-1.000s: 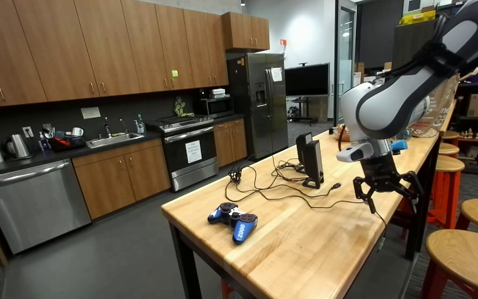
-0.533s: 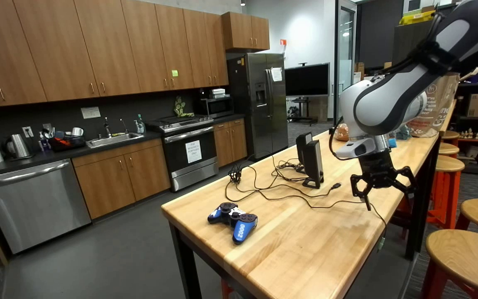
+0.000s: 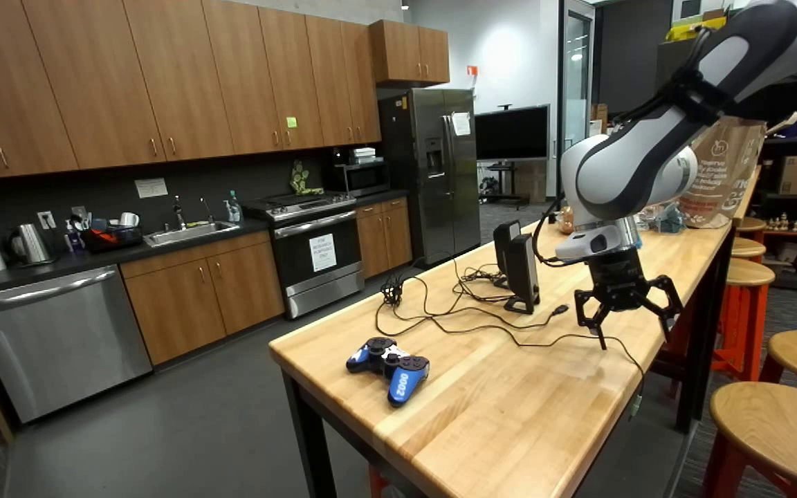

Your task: Move the usb and the aux jack and place them in front of the speaker on the left

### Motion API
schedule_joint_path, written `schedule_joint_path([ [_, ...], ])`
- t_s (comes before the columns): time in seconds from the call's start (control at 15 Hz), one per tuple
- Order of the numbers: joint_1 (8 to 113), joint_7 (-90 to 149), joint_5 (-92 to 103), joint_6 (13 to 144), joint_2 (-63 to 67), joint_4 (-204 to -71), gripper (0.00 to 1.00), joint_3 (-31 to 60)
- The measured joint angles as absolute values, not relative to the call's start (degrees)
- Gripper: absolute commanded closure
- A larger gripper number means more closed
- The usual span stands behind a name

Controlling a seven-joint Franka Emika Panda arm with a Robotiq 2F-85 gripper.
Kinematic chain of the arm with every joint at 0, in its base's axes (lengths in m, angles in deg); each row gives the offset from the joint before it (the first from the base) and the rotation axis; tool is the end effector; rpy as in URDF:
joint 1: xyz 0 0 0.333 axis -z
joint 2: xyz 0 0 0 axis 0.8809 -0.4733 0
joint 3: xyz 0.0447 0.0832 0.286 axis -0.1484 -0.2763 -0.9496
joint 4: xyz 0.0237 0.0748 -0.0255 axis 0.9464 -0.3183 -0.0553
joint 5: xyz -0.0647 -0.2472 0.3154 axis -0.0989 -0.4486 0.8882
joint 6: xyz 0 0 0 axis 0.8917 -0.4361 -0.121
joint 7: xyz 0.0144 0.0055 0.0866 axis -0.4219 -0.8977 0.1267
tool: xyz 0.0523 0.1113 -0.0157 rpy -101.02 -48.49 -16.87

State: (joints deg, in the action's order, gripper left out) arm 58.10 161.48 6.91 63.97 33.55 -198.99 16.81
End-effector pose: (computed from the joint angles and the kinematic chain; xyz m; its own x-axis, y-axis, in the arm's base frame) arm 0.3690 -0.0171 0.2560 -0.5539 0.8072 0.2039 0.7701 0.5898 -0.2432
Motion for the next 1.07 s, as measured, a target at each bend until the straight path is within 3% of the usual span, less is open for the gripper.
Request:
schedule_joint_path([
  [0.67, 58.17, 161.52, 7.15, 63.97, 32.91, -198.77, 0.0, 16.63],
  [1.07, 58.68, 146.83, 7.75, 67.92, 32.35, -199.25, 0.0, 15.1],
])
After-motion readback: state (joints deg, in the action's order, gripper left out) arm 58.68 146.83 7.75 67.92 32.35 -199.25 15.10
